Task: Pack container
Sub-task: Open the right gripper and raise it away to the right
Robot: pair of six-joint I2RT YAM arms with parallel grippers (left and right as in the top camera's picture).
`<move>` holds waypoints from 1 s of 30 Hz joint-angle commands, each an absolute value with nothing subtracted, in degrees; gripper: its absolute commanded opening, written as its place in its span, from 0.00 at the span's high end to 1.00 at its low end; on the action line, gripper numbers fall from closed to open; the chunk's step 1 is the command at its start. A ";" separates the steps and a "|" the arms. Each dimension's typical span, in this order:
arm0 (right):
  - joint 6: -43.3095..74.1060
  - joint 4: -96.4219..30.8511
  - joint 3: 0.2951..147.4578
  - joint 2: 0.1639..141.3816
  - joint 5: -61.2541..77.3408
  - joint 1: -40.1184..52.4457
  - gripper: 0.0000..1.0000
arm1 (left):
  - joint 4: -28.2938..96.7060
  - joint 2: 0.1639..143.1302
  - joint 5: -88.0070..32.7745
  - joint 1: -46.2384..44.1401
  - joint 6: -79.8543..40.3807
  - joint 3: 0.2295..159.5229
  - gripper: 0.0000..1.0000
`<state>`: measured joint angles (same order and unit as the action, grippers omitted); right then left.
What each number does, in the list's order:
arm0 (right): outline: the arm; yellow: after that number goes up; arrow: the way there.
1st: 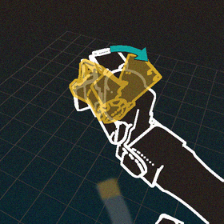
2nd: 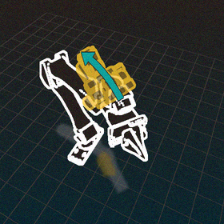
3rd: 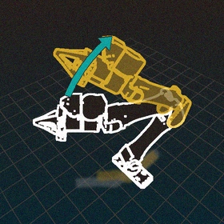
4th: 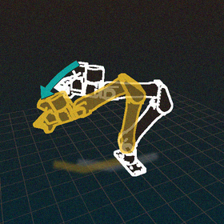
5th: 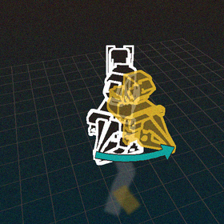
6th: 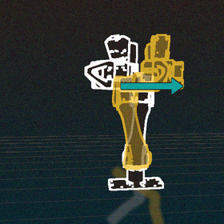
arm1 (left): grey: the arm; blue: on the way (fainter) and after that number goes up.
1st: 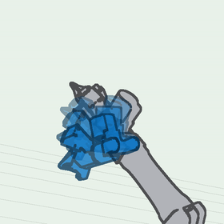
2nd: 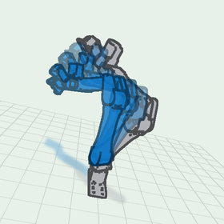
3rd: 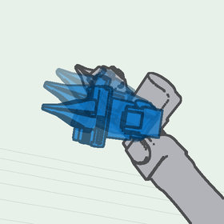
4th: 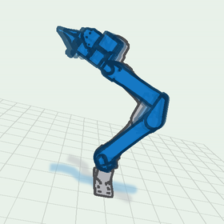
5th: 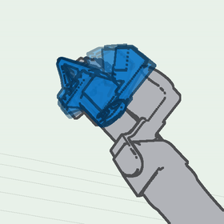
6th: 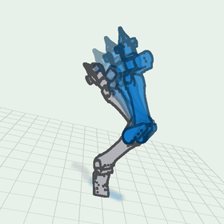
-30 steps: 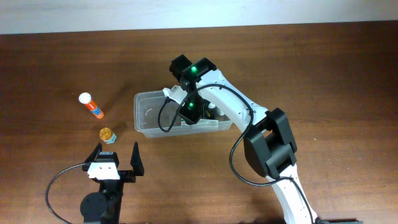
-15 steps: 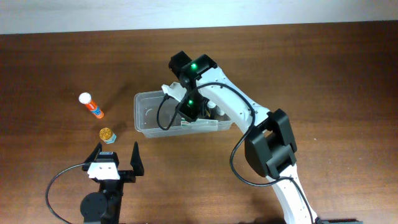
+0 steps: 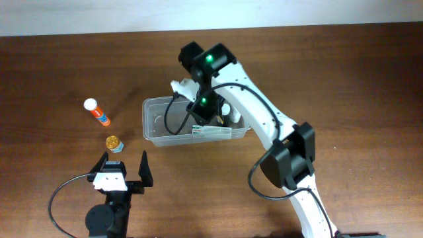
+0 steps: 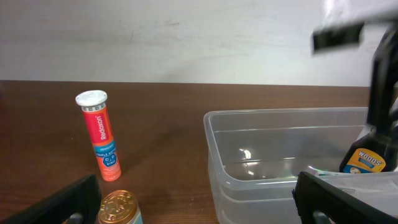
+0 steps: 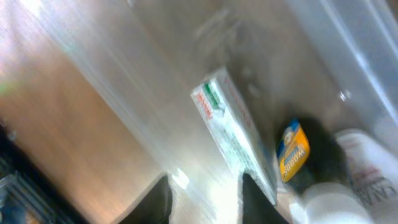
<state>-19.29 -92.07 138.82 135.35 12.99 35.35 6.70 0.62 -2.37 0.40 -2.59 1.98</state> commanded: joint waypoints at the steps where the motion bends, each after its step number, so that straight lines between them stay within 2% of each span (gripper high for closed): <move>1: -18.96 -96.97 150.67 135.37 13.23 35.70 0.55 | 6.68 0.30 -2.17 0.71 -1.87 1.56 0.01; 3: -13.85 -97.34 156.11 134.80 10.04 35.20 0.39 | 6.68 0.30 -2.17 0.71 -1.87 1.56 0.01; 10: -3.99 -97.34 165.56 130.85 1.96 28.64 0.18 | 6.70 0.30 -2.17 0.71 -1.87 1.56 0.01; 11: -1.10 -97.34 165.93 130.02 0.25 25.26 0.09 | 6.68 0.30 -2.17 0.71 -1.87 1.56 0.01; 13: 4.89 -97.34 165.93 129.58 -2.04 18.57 0.00 | 6.68 0.30 -2.17 0.71 -1.87 1.56 0.01; 22: 7.57 -97.34 165.80 129.69 -2.07 0.91 0.02 | 6.70 0.30 -1.54 0.71 -1.61 1.56 0.01; 28: 7.60 -97.32 165.80 129.69 -2.00 -7.64 0.02 | 6.68 0.30 3.05 0.71 -1.30 1.56 0.01; 30: 7.60 -97.32 165.80 129.69 -2.02 -9.45 0.02 | 6.68 0.30 3.03 0.71 2.81 1.56 0.01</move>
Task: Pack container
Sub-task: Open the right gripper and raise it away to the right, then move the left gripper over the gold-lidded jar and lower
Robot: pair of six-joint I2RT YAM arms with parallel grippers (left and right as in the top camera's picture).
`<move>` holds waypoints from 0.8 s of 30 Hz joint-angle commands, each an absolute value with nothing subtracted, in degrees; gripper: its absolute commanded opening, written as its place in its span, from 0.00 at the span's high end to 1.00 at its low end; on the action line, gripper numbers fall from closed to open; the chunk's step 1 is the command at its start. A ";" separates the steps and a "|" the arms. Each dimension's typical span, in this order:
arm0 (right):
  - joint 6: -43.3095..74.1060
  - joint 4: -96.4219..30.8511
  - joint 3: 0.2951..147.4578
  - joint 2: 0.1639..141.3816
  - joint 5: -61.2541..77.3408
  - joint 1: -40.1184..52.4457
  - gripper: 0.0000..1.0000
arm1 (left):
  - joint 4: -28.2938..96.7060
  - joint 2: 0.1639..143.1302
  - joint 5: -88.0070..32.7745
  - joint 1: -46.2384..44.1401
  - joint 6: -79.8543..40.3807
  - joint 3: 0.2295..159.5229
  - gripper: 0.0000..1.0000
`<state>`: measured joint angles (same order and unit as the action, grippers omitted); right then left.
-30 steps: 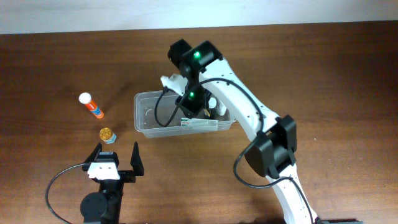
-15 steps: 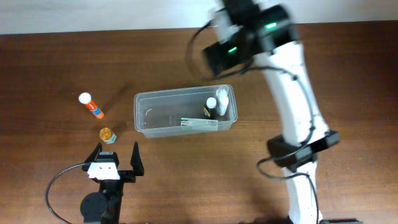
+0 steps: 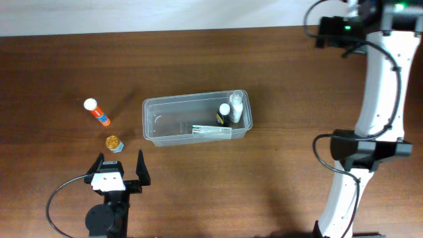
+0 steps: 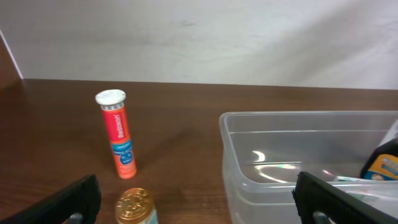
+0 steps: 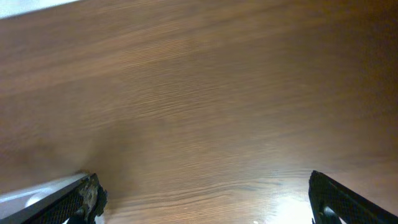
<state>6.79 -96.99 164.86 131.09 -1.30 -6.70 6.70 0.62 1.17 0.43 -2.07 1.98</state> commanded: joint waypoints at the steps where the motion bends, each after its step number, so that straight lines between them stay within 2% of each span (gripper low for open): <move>1: 7.60 -97.32 165.80 129.69 -2.02 -10.37 0.02 | 6.68 0.30 3.01 0.71 4.36 1.56 0.00; 6: 7.57 -97.32 165.80 129.69 -2.02 -14.02 0.02 | 6.68 0.30 2.79 0.71 4.84 1.56 0.00; 14: 7.60 -97.30 165.80 129.69 -2.02 -14.76 0.02 | 5.48 0.30 4.05 0.71 4.86 1.56 0.01; 17: 7.60 -97.32 165.80 129.69 -2.02 -14.68 0.02 | 1.19 0.30 3.92 0.71 4.84 1.56 0.01; 21: 7.60 -97.32 165.80 129.69 -2.02 -14.70 0.02 | -8.49 0.47 -3.51 0.95 4.82 2.00 0.01; 24: 7.60 -97.32 165.80 129.69 -2.02 -14.70 0.02 | -7.42 2.96 -3.70 1.04 4.82 5.65 0.01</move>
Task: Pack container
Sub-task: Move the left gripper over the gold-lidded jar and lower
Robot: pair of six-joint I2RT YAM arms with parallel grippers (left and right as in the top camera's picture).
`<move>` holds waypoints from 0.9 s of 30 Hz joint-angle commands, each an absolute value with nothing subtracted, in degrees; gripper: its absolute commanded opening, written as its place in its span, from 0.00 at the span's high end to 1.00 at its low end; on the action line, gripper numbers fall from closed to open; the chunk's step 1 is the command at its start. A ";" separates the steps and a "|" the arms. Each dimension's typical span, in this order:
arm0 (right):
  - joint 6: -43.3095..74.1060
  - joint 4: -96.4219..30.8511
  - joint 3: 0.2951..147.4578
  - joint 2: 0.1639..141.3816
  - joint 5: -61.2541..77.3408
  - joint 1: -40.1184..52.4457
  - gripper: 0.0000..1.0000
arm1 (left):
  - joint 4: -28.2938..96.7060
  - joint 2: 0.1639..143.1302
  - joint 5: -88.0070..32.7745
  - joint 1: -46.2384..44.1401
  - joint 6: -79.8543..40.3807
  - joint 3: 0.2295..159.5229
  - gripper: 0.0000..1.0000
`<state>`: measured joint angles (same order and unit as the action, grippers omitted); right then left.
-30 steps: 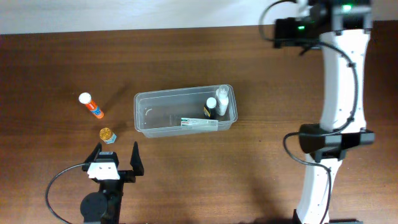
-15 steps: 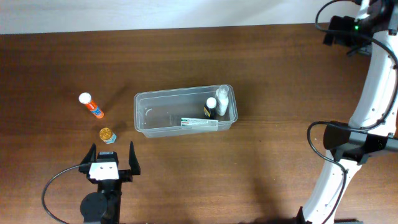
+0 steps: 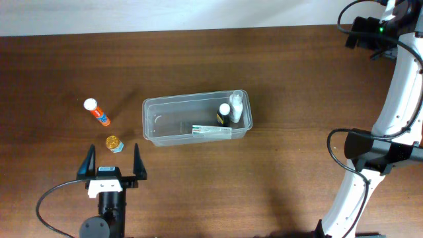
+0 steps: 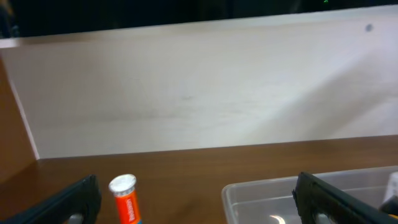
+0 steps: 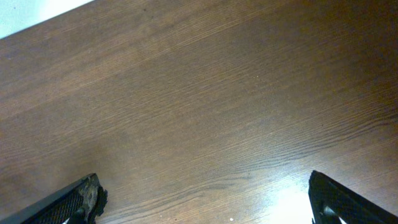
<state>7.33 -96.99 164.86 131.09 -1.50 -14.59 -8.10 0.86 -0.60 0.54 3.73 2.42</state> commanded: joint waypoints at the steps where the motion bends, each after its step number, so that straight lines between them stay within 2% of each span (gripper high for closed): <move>1: 7.57 -97.32 165.80 129.69 -2.02 -14.70 0.01 | -6.22 4.91 -3.70 1.10 4.84 8.08 0.00; 5: 7.60 -97.32 165.80 129.69 -2.02 -14.70 0.02 | -2.44 18.85 -4.16 3.44 4.89 22.11 0.01; 8: 7.60 -97.32 165.80 129.69 -2.02 -14.70 0.02 | 3.38 30.65 -8.95 6.00 4.91 34.20 0.01; 15: 7.57 -97.32 165.80 129.69 -2.02 -14.70 0.02 | 26.92 60.45 -21.82 12.25 4.82 67.24 0.01; 16: 7.60 -97.32 165.80 129.69 -2.02 -14.70 0.02 | 34.09 67.68 -23.55 12.86 4.82 76.27 0.01; 19: 7.60 -97.32 165.80 129.69 -2.02 -14.70 0.02 | 43.27 76.14 -26.24 12.86 4.82 87.46 0.01; 22: 7.60 -97.32 165.80 129.69 -2.02 -14.70 0.02 | 50.92 81.38 -27.14 12.93 4.86 93.86 0.01; 27: 7.60 -97.32 165.80 129.69 -2.02 -14.70 0.02 | 52.38 85.27 -26.96 12.91 4.84 94.39 0.01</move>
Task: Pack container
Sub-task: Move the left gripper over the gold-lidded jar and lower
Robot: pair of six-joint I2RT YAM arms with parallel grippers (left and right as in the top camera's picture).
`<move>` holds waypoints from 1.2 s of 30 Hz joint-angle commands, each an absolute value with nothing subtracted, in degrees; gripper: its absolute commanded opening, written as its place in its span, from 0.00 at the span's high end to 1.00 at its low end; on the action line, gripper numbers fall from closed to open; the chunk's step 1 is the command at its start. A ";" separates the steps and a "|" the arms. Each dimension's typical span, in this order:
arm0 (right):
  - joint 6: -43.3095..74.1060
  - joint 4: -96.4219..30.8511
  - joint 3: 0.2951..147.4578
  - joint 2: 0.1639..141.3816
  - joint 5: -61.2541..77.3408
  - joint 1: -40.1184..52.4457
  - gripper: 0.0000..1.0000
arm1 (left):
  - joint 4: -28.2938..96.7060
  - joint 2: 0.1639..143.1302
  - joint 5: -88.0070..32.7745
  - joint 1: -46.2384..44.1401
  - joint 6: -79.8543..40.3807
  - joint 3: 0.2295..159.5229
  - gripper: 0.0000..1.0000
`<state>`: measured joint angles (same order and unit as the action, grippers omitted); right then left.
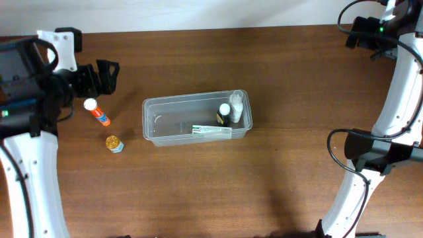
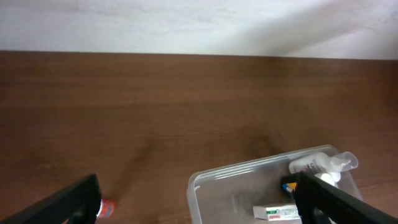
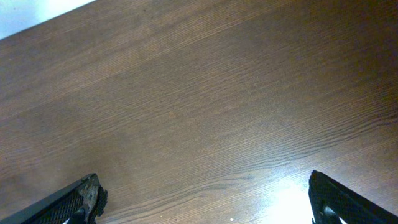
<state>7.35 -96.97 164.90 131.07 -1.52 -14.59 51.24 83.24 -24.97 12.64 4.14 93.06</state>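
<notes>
A clear plastic container sits mid-table. Inside it, at the right end, are a white bottle, a dark bottle and a white toothpaste box. An orange tube with a white cap and a small gold-lidded jar lie on the wood to its left. My left gripper hangs open at the back left, just beyond the tube. The left wrist view looks down on the container and the tube's end. My right gripper is open over bare wood at the far right corner.
A pale wall runs along the table's back edge. The right arm's base and links stand along the right side. The left arm runs down the left edge. Brown tabletop lies in front of the container.
My left gripper was low at the table's front edge behind the jar. Now it is high at the back left by the tube, looking down on the container. The right arm has not moved.
First my right gripper was down in the container over the toothpaste box, the left open at the front edge. Then the right was away at the far right corner, the box left inside. The left turned at the front, and now stands at the back left.
</notes>
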 commanded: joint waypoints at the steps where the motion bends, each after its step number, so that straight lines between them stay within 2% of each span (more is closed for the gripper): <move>1: 7.60 -97.32 165.80 129.69 -2.02 -14.70 0.02 | 52.82 85.91 -26.79 12.91 4.84 94.39 0.01; 7: 7.57 -97.32 165.80 129.69 -2.02 -14.70 0.02 | 55.55 88.75 -25.71 12.93 4.84 94.39 0.00; 10: 7.60 -97.32 165.80 129.69 -2.02 -14.70 0.02 | 56.16 89.47 -20.99 12.93 4.27 94.37 0.01; 17: 7.60 -97.32 165.80 129.69 -2.02 -14.70 0.02 | 64.14 93.12 -6.85 12.91 -13.04 93.19 0.01; 20: 7.60 -97.32 165.80 129.69 -2.02 -14.70 0.02 | 65.60 94.30 -3.18 12.91 -16.93 91.83 0.01; 30: 7.60 -97.30 165.80 129.69 -2.02 -14.70 0.02 | 71.16 94.48 -2.17 12.75 -17.15 86.37 0.00; 36: 7.60 -97.32 165.80 129.69 -2.02 -14.70 0.02 | 68.90 94.48 -2.09 11.73 -17.76 80.40 0.01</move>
<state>7.31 -96.97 164.90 131.07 -1.52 -14.59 70.02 94.37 -2.96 12.49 -16.38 83.40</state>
